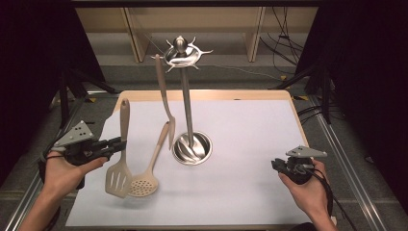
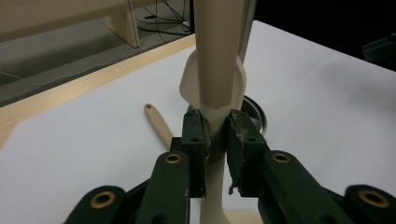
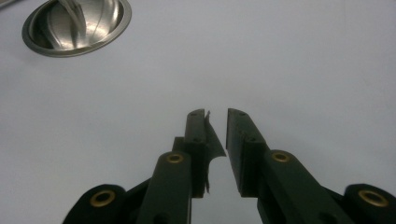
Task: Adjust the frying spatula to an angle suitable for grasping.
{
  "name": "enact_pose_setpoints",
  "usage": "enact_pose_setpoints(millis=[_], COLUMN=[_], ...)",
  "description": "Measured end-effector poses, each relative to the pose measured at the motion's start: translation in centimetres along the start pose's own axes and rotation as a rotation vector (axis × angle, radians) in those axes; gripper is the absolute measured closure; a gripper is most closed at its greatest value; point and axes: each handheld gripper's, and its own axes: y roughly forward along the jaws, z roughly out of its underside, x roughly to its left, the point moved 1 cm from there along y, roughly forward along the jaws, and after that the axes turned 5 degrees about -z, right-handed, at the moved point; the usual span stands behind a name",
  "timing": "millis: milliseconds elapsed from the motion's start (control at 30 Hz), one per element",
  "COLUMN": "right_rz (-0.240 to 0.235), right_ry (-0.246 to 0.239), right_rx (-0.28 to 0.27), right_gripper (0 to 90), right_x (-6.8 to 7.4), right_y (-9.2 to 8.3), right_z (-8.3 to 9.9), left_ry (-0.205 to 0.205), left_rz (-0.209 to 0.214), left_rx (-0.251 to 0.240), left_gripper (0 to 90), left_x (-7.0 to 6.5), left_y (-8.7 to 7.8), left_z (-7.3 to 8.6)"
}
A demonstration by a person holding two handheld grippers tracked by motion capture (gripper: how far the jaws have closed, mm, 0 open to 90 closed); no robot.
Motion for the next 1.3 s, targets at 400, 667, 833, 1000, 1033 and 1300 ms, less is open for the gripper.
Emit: enact_pose_setpoints(millis=[400,667,833,1000,1033,1300], right_rz=[-0.014,-0.006,-0.007,-0.005,-0.004,-0.004], right_ry=[0.018,-0.012,-0.045,-0.041,-0.041,-0.038], right_rx=[0.002,0.003,-0.019,-0.015,-0.016,-0.018], right_gripper=[78.7,78.6,78.6,78.5,78.4,78.3], right_x=[0.1,-0.1,-0.4,-0.3,-0.3,-0.4], right_y=[0.1,0.1,0.1,0.1,0.1,0.1], right_z=[0.1,0.1,0.1,0.1,0.1,0.1], left_ry=[0.020,0.023,0.025,0.029,0.029,0.037], left_rz=[0.027,0.046,0.055,0.067,0.067,0.085], left_rx=[-0.034,-0.055,-0.067,-0.081,-0.082,-0.097], left_gripper=[77.1,77.0,77.0,77.0,77.0,77.0], left_x=[-1.2,-1.8,-2.1,-2.5,-2.6,-3.4], left_y=[0.8,1.2,1.4,1.7,1.8,2.2], left_z=[-1.6,-2.4,-2.8,-3.3,-3.4,-4.2])
